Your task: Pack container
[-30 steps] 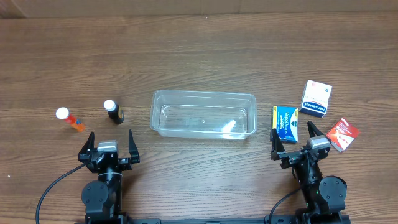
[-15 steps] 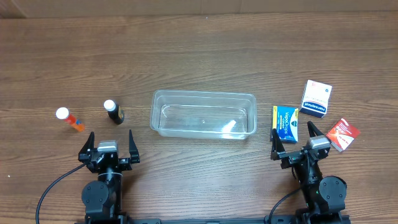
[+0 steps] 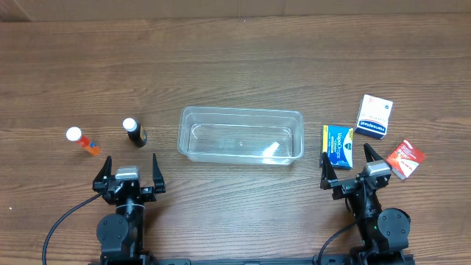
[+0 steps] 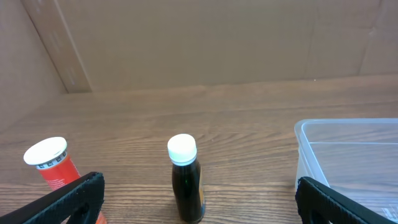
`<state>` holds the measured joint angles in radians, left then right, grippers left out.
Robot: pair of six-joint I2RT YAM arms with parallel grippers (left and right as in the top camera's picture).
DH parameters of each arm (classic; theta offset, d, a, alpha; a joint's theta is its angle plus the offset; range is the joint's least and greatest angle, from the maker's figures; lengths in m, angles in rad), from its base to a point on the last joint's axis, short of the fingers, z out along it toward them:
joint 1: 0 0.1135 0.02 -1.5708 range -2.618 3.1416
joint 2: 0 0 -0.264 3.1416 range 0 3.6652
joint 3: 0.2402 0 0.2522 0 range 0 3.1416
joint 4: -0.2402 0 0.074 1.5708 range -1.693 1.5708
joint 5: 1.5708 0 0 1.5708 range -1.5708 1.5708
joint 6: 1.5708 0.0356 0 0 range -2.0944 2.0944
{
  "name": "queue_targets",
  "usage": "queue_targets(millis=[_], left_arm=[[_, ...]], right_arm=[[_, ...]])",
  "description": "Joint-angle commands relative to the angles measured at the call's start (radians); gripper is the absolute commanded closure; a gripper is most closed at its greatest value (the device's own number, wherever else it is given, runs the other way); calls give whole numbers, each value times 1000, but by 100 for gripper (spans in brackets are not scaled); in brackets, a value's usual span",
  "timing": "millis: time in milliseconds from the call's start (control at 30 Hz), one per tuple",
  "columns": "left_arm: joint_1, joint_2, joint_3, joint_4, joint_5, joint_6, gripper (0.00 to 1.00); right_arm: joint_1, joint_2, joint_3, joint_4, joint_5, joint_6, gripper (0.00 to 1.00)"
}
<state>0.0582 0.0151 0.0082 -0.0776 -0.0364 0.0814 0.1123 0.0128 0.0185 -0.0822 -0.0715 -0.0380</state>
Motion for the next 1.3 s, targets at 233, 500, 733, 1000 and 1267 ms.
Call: queue_targets(millis=[233, 500, 733, 1000, 1267], left_arm=[[-6, -11, -3, 3, 11, 12, 0], [-6, -11, -3, 3, 11, 12, 0], [-6, -11, -3, 3, 11, 12, 0], [-6, -11, -3, 3, 11, 12, 0], [-6, -11, -3, 1, 30, 6, 0]], right_arm=[[5, -10, -10, 5, -1, -4, 0], [5, -10, -10, 5, -1, -4, 0], [5, -10, -10, 5, -1, -4, 0], [5, -10, -10, 5, -5, -3, 0], [5, -6, -10, 3, 6, 5, 0]])
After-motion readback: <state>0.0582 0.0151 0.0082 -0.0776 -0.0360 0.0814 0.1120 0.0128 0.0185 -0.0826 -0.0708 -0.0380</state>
